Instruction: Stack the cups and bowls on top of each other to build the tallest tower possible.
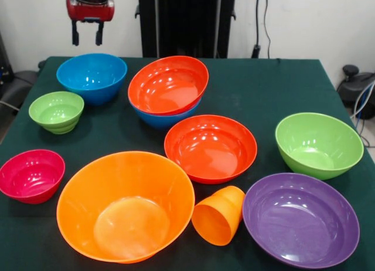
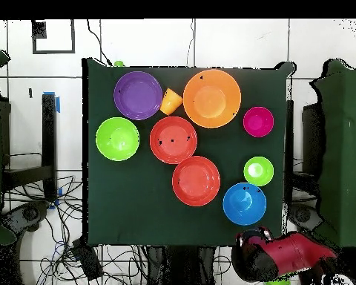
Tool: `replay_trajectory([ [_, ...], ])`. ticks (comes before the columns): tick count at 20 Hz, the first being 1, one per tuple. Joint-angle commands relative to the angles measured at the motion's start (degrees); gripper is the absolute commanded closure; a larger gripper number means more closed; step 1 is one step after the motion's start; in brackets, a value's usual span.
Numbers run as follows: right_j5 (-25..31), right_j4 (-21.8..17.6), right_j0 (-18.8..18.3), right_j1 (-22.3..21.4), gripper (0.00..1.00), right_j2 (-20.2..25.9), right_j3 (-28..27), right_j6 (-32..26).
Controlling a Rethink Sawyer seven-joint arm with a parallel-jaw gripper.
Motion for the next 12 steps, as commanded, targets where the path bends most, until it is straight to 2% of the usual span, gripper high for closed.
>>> replay_trajectory([
  [1,10.9,4.0,2.4,1.7,0.0,6.6,0.8,-16.5],
  [3,11.2,4.3,2.4,1.6,0.0,7.3,0.7,-16.3],
  [5,9.1,4.2,1.8,1.3,0.0,8.9,1.0,-14.9],
  [9,2.4,6.2,-4.2,1.5,0.0,15.9,4.1,-13.2],
  [12,2.5,8.0,-8.2,1.4,0.0,20.3,5.7,-14.9],
])
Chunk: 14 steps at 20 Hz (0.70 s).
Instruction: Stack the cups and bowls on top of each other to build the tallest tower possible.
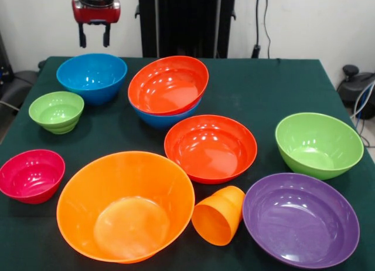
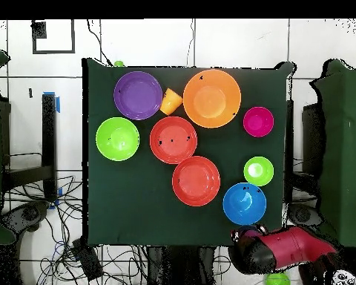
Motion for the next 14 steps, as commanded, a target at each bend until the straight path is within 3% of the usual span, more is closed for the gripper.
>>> replay_trajectory([
  [1,-0.9,4.3,-4.4,1.9,0.0,13.7,4.4,-15.5],
  [5,3.0,8.1,-7.8,3.3,0.0,18.4,6.0,-17.3],
  [9,6.6,13.2,-8.2,1.4,0.0,22.1,8.8,-16.0],
  [14,6.8,13.1,-7.0,0.9,0.0,22.7,9.9,-13.1],
])
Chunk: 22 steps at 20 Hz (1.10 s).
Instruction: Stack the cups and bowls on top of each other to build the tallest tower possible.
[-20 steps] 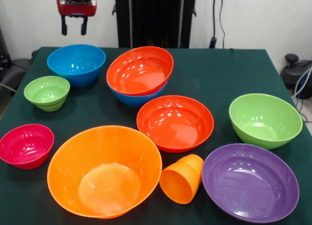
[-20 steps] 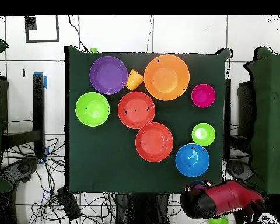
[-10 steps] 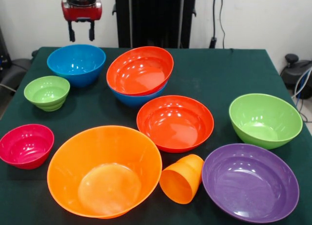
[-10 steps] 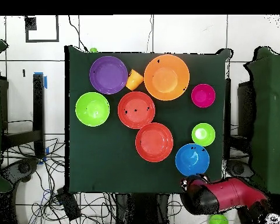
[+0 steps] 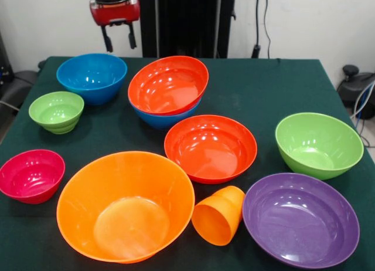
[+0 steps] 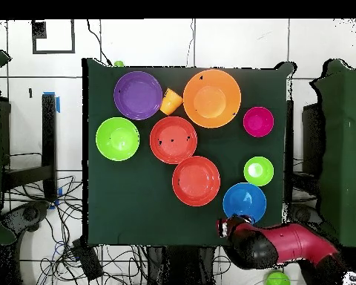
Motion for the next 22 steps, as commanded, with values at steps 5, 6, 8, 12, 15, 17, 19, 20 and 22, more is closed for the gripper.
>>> replay_trajectory([
  [5,3.4,-0.9,4.5,1.9,0.0,6.0,4.6,-7.9],
  [6,1.7,-1.9,6.2,2.3,0.0,5.0,4.7,-5.3],
  [8,-1.2,-4.3,10.4,2.9,0.0,2.4,4.2,-0.1],
  [12,-3.7,-11.2,18.0,1.6,0.0,-3.2,1.2,5.5],
  [15,-2.8,-13.7,18.6,-1.9,0.0,-4.7,-0.6,3.9],
  [17,-2.3,-14.5,18.7,-2.9,0.0,-5.1,-1.7,2.7],
  [19,-3.0,-15.2,18.9,-3.1,0.0,-5.9,-1.7,3.2],
  [20,-3.1,-15.3,19.2,-2.9,0.0,-6.2,-1.7,3.4],
  [22,-3.4,-16.0,20.1,-2.4,0.0,-7.1,-2.1,4.0],
])
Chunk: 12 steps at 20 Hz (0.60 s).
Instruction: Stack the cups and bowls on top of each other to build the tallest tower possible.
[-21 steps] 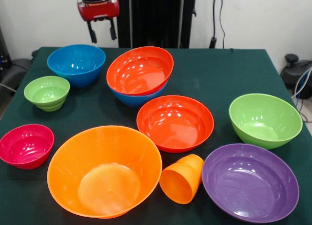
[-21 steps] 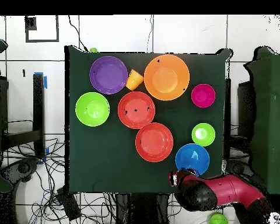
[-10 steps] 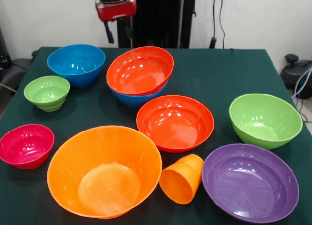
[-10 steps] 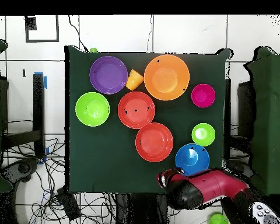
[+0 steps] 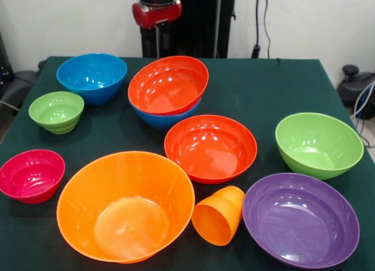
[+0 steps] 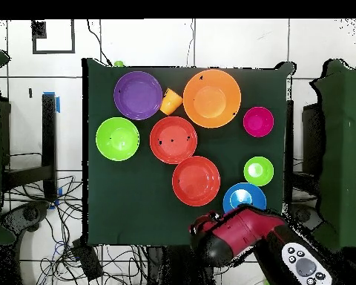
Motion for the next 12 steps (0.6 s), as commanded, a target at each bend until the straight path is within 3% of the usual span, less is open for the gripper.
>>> replay_trajectory([
  [1,-3.7,-6.5,2.8,0.4,0.0,-4.2,-4.0,4.5],
  [12,-0.8,-1.8,2.0,-1.4,0.0,-2.9,-4.5,-0.1],
])
